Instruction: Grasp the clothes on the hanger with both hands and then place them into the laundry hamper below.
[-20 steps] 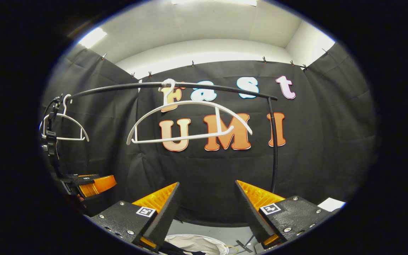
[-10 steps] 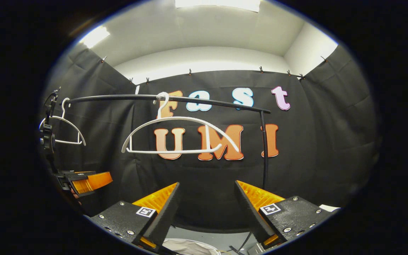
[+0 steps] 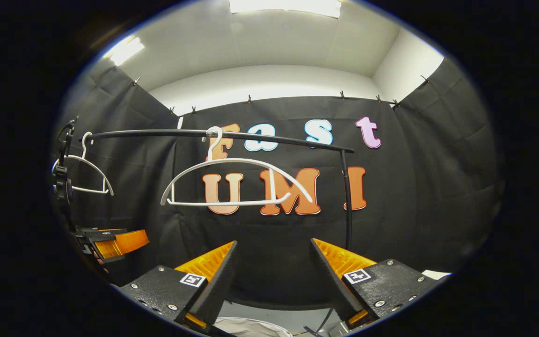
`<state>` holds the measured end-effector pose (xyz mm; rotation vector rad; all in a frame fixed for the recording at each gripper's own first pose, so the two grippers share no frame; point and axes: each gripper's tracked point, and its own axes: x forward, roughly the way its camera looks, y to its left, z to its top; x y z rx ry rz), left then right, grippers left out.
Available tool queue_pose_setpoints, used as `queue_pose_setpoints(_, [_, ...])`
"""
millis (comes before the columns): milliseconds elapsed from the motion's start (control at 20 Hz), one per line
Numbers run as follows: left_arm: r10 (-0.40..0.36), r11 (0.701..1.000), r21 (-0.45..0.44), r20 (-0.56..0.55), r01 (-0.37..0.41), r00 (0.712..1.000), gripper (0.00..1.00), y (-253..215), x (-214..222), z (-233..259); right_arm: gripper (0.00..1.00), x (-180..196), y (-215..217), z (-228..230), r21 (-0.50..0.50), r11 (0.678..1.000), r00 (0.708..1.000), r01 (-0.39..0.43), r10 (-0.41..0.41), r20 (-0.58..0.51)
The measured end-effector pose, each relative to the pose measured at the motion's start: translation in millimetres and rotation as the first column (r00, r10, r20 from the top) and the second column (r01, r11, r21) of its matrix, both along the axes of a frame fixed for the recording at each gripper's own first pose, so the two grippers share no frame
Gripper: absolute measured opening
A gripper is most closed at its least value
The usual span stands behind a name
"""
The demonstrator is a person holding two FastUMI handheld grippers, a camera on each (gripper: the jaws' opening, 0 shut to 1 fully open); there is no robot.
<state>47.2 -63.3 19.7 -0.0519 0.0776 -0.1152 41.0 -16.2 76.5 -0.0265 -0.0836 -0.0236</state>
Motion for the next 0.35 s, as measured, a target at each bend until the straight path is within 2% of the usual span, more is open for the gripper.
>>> queue_pose_setpoints(50, [-0.001,1.0,0.003,0.002,0.001,1.0,1.0,-1,-2,1,0.99,-2,-1,-2,-0.005,1.0,1.0,0.008,-0.008,-0.002])
queue_pose_setpoints(100, [-0.001,1.0,0.002,0.002,0.001,1.0,1.0,-2,-3,1,0.92,-2,1,-4,-0.007,1.0,1.0,0.009,-0.009,-0.008])
queue_pose_setpoints(150, [-0.003,1.0,0.0,0.0,0.003,1.0,1.0,-3,-1,0,0.92,-1,2,-6,-0.004,1.0,1.0,0.007,-0.007,-0.014])
queue_pose_setpoints(200, [-0.005,1.0,-0.002,0.001,0.005,1.0,0.93,-2,1,0,0.92,0,3,-7,0.003,1.0,1.0,0.004,-0.004,-0.017])
queue_pose_setpoints(250, [-0.006,1.0,-0.002,0.003,0.006,1.0,0.94,-1,1,1,0.92,0,3,-8,0.008,1.0,1.0,0.001,-0.001,-0.02])
queue_pose_setpoints(300, [-0.007,1.0,-0.002,0.007,0.007,1.0,1.0,-2,1,3,0.92,1,4,-9,0.013,1.0,1.0,-0.002,0.002,-0.023])
queue_pose_setpoints(350, [-0.01,1.0,0.001,0.011,0.01,1.0,0.97,-3,-1,5,0.92,2,4,-12,0.014,1.0,1.0,-0.003,0.003,-0.031])
